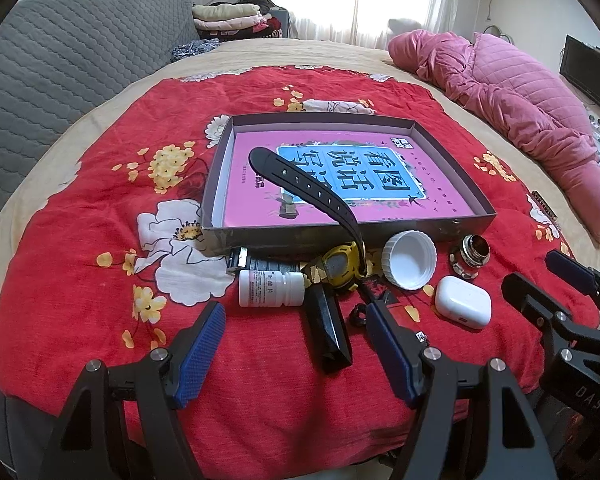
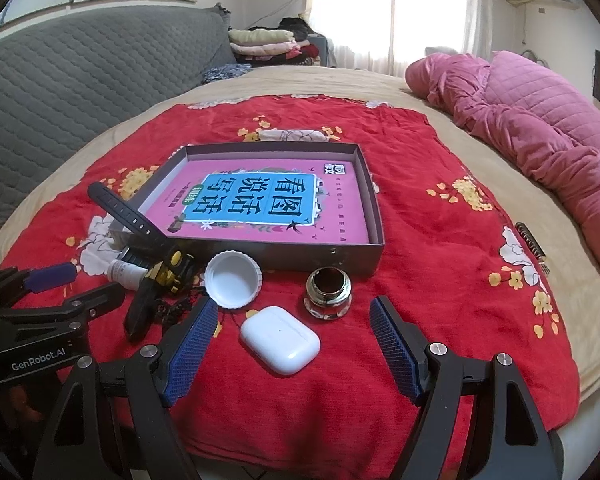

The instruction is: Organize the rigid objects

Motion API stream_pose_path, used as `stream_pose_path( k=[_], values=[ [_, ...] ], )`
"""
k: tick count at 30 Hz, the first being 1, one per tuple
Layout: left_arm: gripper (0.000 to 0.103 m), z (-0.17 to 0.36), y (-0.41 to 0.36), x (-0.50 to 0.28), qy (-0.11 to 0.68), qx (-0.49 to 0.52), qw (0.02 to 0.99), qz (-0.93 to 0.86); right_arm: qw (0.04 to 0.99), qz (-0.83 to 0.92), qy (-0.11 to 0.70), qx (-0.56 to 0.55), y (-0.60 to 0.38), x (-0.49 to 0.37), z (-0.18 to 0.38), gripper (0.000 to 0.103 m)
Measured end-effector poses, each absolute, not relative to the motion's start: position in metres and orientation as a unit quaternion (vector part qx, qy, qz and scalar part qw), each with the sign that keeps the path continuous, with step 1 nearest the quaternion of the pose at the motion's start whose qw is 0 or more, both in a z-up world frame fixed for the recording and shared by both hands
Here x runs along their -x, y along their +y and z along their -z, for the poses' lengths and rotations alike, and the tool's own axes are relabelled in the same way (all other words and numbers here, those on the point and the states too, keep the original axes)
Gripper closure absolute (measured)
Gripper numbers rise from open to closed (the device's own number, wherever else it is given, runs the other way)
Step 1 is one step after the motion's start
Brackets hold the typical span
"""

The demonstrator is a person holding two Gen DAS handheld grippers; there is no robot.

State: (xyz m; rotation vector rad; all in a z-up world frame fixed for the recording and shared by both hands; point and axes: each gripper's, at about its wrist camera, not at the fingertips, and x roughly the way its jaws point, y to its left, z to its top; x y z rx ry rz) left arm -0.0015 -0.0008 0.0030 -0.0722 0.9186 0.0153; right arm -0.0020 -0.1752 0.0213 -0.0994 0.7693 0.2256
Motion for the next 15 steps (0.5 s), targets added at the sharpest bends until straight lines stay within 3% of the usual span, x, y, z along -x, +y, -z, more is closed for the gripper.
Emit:
stream_pose_path(
  k=[15],
  values=[
    [0.031,-0.0008,0.0036,0.0017,0.446,0.036,0.894,-0.009,0.92,-0.106,0.374,0.048,-0.1777,0.0011,-0.0211,0.024]
  ],
)
